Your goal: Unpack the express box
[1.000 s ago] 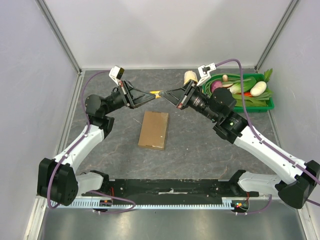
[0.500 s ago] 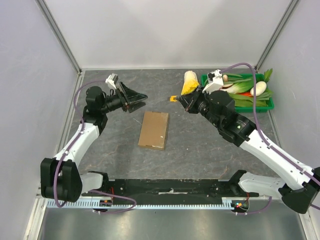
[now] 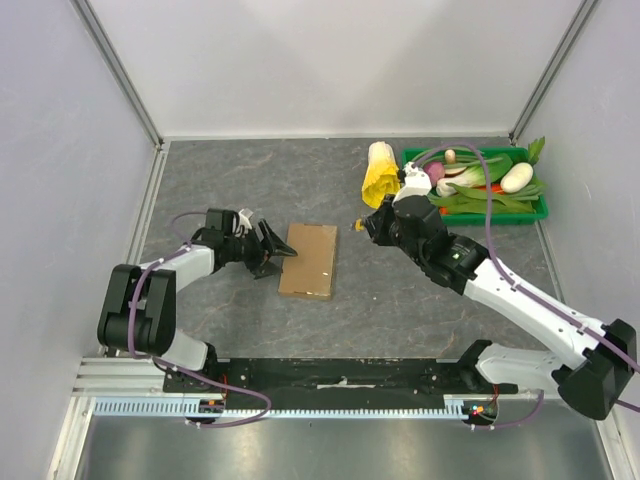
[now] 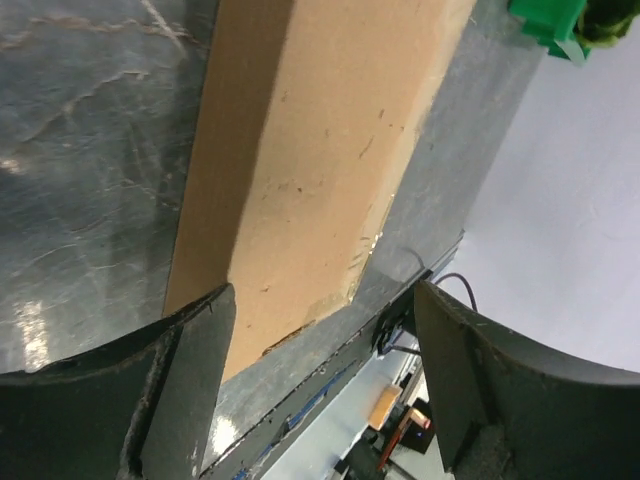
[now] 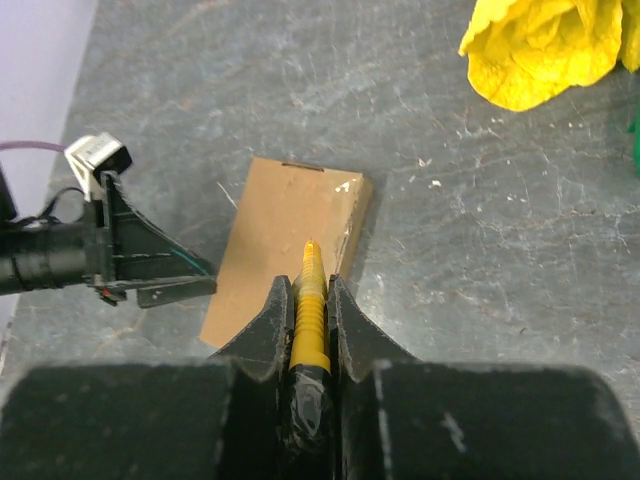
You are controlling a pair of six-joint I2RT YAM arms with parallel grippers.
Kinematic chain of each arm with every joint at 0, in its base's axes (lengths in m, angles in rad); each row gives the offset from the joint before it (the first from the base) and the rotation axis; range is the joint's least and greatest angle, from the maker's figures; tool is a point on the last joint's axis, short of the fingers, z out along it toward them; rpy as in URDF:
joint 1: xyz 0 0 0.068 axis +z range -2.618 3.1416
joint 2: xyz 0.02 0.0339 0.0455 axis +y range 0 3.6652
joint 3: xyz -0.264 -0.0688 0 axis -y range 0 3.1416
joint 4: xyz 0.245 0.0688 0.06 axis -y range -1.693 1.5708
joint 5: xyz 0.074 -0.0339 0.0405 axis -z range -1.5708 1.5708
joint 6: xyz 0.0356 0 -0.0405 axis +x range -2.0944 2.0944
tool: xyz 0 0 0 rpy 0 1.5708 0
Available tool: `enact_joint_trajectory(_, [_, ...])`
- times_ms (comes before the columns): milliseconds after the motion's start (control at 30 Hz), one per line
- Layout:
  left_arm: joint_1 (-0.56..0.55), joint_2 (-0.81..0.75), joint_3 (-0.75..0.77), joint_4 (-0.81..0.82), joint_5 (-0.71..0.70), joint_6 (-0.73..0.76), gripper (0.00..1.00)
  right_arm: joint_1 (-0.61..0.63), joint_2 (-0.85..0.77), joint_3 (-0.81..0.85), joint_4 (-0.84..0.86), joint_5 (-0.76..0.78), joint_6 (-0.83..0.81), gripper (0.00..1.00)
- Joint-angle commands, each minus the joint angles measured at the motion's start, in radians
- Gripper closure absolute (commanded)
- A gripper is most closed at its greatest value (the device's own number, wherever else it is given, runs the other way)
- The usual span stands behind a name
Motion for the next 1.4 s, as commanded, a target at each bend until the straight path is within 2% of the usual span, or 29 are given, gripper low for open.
enact_joint_trajectory(0, [-0.031, 0.039, -0.045, 0.070, 0.005, 0.006, 0.20, 0.000, 0.023, -0.033, 0.053, 0.006, -0.037, 1.00])
enact_joint_trajectory(200, [-0.074, 0.081, -0.048, 0.072, 0.052, -0.038, 0.26, 0.003, 0.064, -0.077, 0.102, -0.003, -0.048, 1.00])
enact_joint_trajectory(367, [-0.078, 0.069, -0.069, 0.095, 0.081, -0.037, 0.26, 0.011, 0.095, -0.100, 0.146, -0.002, -0.060, 1.00])
enact_joint_trajectory(567, [-0.080, 0.018, 0.070, -0.023, -0.052, 0.110, 0.25, 0.033, 0.124, -0.122, 0.223, 0.029, -0.126, 1.00])
enact_joint_trajectory(733, [-0.082, 0.061, 0.156, -0.092, -0.181, 0.182, 0.21, 0.089, 0.179, -0.137, 0.324, 0.101, -0.189, 1.00])
enact_joint_trajectory(1000, [-0.092, 0.162, 0.196, -0.105, -0.212, 0.201, 0.21, 0.125, 0.267, -0.149, 0.405, 0.190, -0.203, 1.00])
enact_joint_trajectory(1367, [-0.108, 0.266, 0.255, -0.160, -0.239, 0.181, 0.30, 0.125, 0.365, -0.145, 0.467, 0.247, -0.206, 1.00])
